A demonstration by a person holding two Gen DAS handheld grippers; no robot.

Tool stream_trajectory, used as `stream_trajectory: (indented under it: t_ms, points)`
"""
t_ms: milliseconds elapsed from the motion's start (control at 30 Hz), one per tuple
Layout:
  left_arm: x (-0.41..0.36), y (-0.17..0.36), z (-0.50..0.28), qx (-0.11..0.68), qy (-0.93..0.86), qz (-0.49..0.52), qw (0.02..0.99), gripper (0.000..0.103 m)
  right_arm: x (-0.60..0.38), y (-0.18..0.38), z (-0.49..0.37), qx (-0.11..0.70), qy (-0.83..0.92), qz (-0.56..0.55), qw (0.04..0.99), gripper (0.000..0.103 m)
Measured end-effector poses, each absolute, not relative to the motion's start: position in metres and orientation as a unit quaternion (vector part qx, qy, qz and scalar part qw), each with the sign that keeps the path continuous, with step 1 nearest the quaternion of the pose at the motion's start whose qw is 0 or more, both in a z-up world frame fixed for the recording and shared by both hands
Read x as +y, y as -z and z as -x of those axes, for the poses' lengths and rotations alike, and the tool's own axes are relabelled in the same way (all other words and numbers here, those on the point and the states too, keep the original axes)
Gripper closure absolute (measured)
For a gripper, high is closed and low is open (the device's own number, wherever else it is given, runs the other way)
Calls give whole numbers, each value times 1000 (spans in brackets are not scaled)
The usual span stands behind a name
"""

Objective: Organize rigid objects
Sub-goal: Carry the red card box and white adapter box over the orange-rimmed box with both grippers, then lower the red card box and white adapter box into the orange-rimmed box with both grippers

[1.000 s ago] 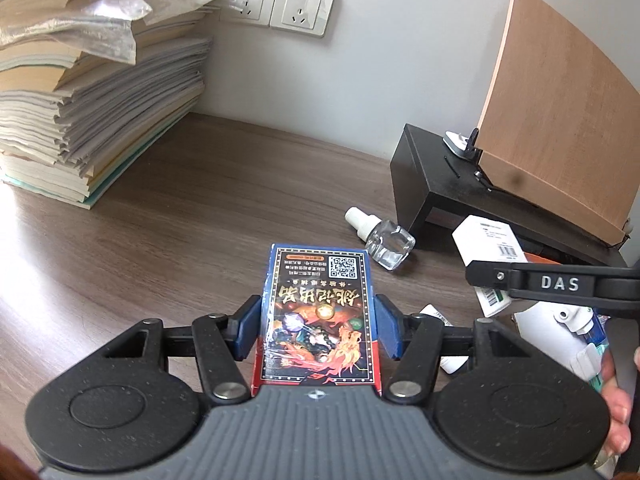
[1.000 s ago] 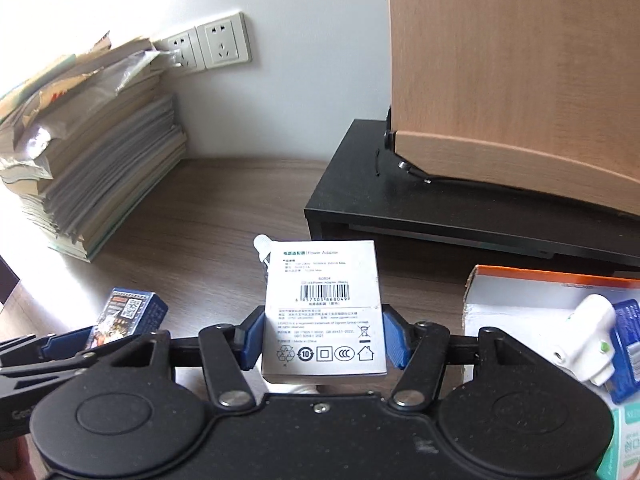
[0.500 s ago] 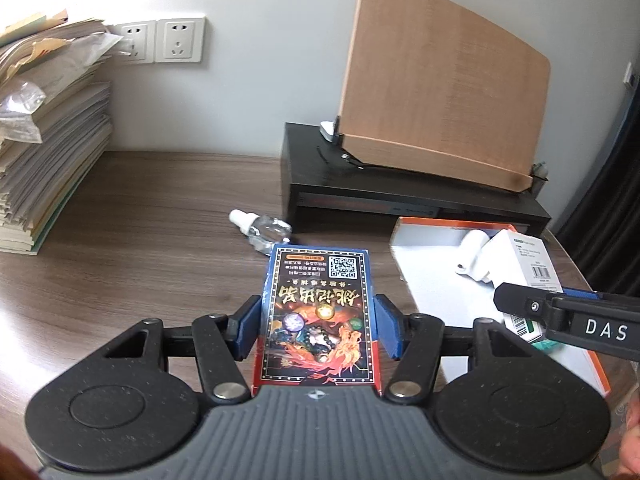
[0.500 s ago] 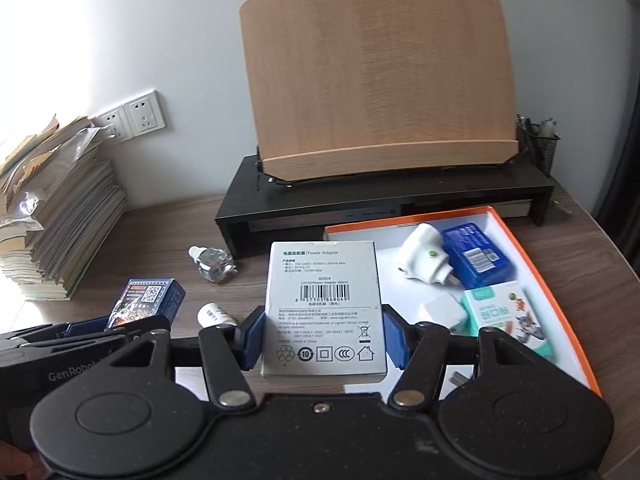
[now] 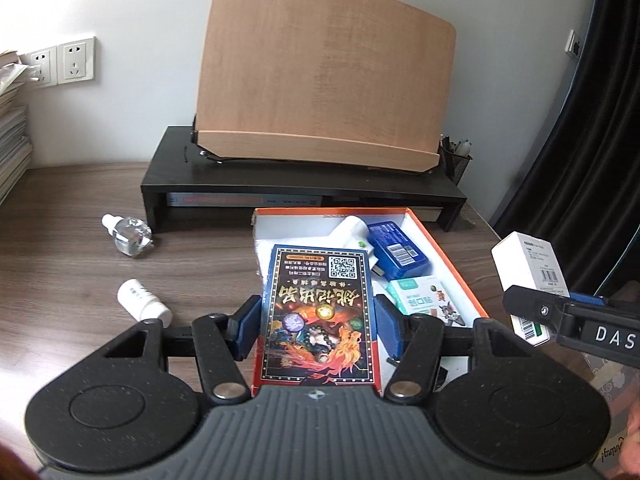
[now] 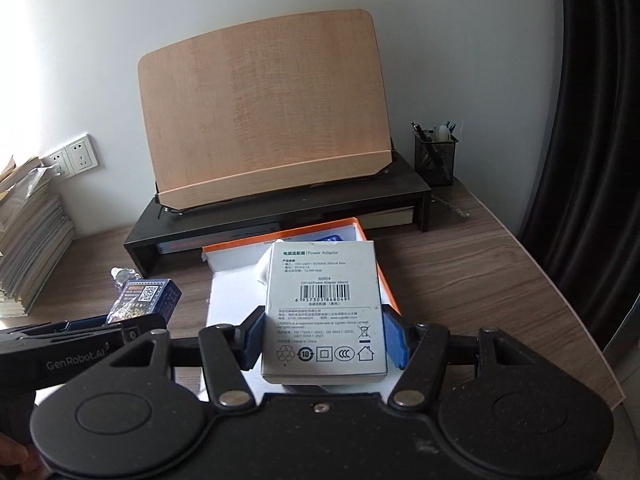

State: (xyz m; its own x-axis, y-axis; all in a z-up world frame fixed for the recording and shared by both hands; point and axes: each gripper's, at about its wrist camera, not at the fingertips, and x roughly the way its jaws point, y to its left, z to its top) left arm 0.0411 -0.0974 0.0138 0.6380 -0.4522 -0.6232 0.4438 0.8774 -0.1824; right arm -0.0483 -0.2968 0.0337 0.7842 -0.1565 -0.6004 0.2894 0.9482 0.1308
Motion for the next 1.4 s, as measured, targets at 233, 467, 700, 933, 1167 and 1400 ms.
stream_trajectory:
  t_ms: [233, 467, 700, 933, 1167, 1400]
  points:
    - [-130, -11, -39, 345, 233, 2, 909, 43, -332, -25, 47, 305, 106, -119, 939, 32]
    - [-140, -9, -42, 345, 207, 6, 916, 43, -345, -22, 36, 305, 78, -117, 942, 32]
    - [-143, -7, -50, 351, 184, 11, 918, 43, -347, -18, 21, 310, 55, -115, 942, 32]
    - [-147, -4, -60, 356, 169, 16, 919, 43, -348, -15, 12, 314, 44, -109, 942, 32]
    - [-155, -1, -64, 361, 168, 15, 917, 43, -350, -12, 7, 318, 39, -107, 941, 32]
    - [-161, 2, -67, 365, 172, 10, 915, 43, -349, -11, 4, 321, 39, -107, 940, 32]
